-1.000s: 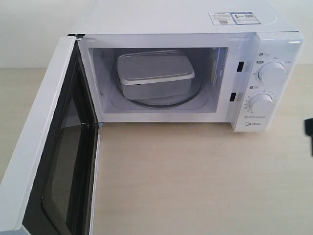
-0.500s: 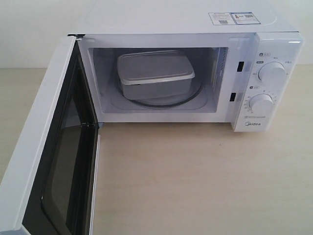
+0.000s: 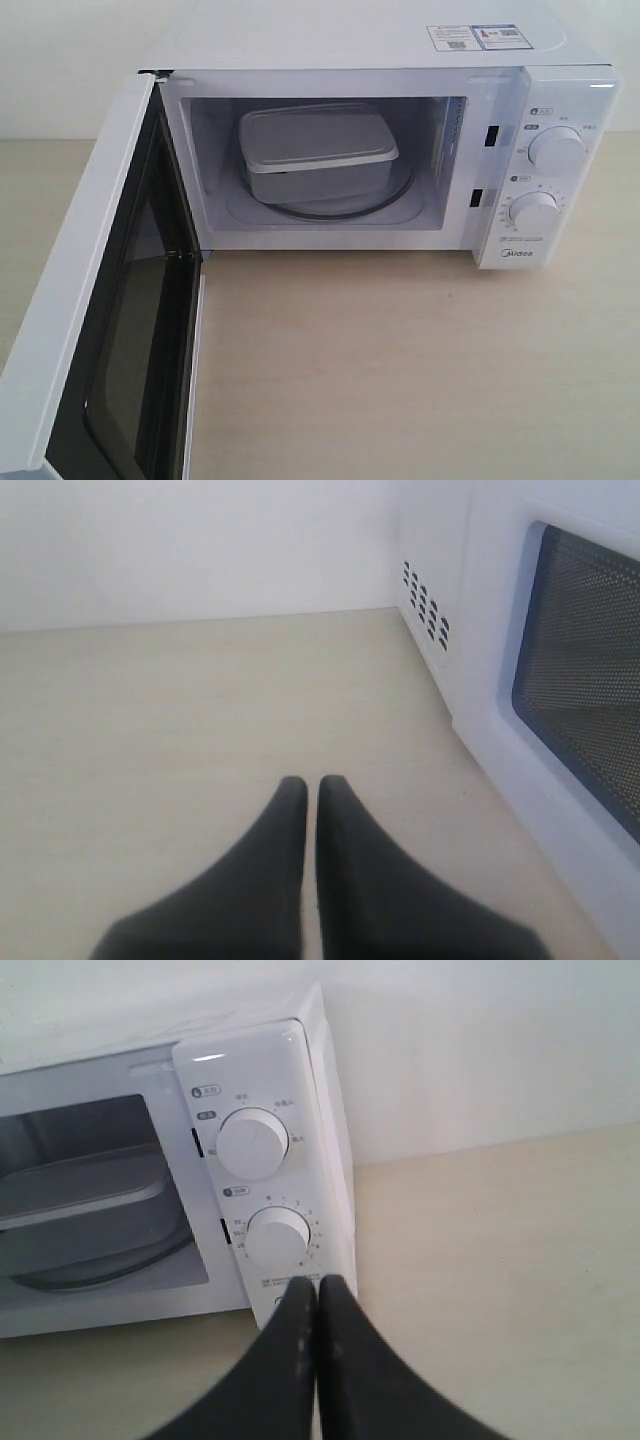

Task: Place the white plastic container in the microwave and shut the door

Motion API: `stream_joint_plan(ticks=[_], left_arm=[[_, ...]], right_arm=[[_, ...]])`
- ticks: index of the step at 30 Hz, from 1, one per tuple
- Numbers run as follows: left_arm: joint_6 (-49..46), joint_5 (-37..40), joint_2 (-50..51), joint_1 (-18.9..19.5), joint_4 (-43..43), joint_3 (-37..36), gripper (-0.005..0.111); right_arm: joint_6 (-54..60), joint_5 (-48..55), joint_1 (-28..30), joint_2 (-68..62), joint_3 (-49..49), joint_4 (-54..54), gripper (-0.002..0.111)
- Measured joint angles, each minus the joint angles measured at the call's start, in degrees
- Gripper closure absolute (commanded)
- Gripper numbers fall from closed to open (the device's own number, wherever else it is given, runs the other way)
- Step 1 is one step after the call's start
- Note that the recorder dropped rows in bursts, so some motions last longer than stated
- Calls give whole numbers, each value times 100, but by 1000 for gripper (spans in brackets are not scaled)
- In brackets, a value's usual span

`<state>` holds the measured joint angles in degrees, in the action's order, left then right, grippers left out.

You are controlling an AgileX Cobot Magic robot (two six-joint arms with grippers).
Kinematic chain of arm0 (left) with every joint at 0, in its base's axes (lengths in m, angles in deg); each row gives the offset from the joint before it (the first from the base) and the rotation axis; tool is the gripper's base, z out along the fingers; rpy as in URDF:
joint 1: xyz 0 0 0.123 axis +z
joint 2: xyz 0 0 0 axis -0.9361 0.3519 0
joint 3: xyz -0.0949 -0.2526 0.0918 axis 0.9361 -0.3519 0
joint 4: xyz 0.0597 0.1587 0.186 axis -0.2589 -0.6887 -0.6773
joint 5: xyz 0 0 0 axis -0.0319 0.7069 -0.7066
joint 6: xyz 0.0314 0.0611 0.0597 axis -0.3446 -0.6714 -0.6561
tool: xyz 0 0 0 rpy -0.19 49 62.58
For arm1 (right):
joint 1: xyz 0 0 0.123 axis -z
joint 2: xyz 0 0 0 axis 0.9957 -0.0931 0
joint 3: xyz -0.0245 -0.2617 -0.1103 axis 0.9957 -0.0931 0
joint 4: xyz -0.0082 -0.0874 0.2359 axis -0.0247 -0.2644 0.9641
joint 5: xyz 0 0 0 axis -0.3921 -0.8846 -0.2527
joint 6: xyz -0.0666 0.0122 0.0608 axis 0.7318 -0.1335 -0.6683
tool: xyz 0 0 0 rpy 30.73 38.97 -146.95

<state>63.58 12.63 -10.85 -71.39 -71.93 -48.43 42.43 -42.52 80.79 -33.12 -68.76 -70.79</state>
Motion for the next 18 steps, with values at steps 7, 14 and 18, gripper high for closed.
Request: stream_joint_plan(ticks=[7,14,18], left_arm=[[0,0,0,0,0,0,102],[0,0,0,0,0,0,102],[0,0,0,0,0,0,102]], right_arm=[[35,114,0,210,-85,54,108],[46,768,0,223,-85,39,108],[46,1031,0,225,-108,39,108]])
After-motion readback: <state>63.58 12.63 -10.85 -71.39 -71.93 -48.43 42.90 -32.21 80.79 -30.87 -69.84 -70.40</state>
